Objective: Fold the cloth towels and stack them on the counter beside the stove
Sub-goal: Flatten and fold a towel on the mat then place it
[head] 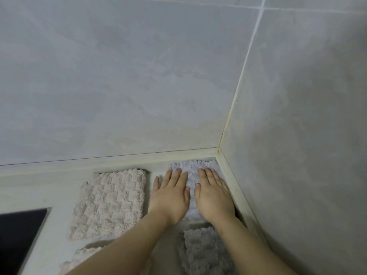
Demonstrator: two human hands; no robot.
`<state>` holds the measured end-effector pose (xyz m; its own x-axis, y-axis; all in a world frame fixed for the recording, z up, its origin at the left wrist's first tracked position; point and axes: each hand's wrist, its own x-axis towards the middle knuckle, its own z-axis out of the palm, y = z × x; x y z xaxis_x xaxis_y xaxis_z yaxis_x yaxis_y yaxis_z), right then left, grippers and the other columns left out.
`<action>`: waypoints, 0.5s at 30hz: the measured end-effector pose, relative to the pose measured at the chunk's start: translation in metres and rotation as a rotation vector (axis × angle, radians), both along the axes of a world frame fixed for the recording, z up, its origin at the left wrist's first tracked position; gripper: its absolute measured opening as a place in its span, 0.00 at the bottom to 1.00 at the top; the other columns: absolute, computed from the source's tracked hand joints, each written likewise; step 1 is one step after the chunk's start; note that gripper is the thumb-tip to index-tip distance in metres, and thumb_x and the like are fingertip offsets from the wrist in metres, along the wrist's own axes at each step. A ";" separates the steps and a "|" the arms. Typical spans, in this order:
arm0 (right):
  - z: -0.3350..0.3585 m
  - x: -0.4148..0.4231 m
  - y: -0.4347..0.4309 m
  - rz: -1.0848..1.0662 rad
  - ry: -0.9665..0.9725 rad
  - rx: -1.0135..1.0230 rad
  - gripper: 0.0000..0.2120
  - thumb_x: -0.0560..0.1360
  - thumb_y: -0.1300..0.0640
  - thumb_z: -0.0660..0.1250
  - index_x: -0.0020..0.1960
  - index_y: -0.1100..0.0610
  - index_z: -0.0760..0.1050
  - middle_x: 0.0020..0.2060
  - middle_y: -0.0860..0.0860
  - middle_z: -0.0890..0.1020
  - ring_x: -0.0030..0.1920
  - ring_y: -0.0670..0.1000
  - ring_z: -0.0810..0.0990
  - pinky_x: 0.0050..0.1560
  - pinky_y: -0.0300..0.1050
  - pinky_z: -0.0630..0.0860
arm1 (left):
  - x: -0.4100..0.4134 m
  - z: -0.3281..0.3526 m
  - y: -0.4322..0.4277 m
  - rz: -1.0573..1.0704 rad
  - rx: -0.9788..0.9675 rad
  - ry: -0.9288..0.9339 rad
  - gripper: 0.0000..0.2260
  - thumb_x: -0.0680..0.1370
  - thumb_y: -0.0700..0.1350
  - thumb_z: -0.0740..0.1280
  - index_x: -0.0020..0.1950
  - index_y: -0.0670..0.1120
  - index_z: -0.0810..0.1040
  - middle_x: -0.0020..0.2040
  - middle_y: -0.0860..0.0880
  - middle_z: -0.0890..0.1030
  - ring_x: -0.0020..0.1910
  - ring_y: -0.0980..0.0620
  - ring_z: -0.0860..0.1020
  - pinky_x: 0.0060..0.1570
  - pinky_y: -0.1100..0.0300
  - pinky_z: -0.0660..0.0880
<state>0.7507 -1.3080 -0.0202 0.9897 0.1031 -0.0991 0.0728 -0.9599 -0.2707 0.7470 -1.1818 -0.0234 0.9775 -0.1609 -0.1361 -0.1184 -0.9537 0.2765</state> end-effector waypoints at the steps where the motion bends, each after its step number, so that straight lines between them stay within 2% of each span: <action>1: 0.000 0.000 0.000 0.002 0.010 -0.007 0.25 0.82 0.52 0.43 0.77 0.55 0.43 0.77 0.50 0.45 0.77 0.48 0.43 0.74 0.42 0.39 | 0.001 0.000 0.000 0.000 -0.005 0.007 0.23 0.82 0.52 0.42 0.77 0.53 0.44 0.78 0.53 0.43 0.76 0.53 0.38 0.73 0.51 0.37; 6: 0.009 -0.002 -0.001 0.006 0.048 0.036 0.25 0.82 0.51 0.45 0.77 0.55 0.45 0.77 0.51 0.48 0.77 0.49 0.45 0.75 0.43 0.42 | 0.001 0.006 0.004 -0.025 -0.059 0.071 0.23 0.83 0.53 0.45 0.77 0.53 0.45 0.78 0.53 0.43 0.76 0.51 0.40 0.74 0.50 0.43; 9: 0.022 -0.015 0.002 -0.044 -0.038 0.062 0.25 0.81 0.51 0.50 0.77 0.53 0.51 0.76 0.49 0.55 0.76 0.50 0.51 0.74 0.45 0.48 | -0.008 0.016 0.010 -0.017 -0.150 0.037 0.24 0.82 0.53 0.49 0.77 0.53 0.48 0.78 0.53 0.45 0.77 0.50 0.43 0.75 0.50 0.47; 12: 0.046 -0.040 0.014 -0.075 -0.081 0.092 0.25 0.80 0.50 0.53 0.76 0.51 0.54 0.75 0.48 0.58 0.75 0.51 0.54 0.74 0.46 0.53 | -0.031 0.037 0.024 0.014 -0.247 -0.053 0.24 0.81 0.49 0.54 0.76 0.51 0.52 0.77 0.52 0.52 0.77 0.50 0.49 0.74 0.53 0.52; 15: 0.077 -0.069 0.038 -0.061 -0.084 0.220 0.24 0.79 0.51 0.56 0.74 0.51 0.58 0.73 0.50 0.64 0.72 0.52 0.60 0.70 0.45 0.59 | -0.064 0.064 0.048 0.062 -0.375 -0.132 0.23 0.80 0.44 0.58 0.74 0.48 0.59 0.74 0.51 0.62 0.74 0.51 0.58 0.71 0.58 0.58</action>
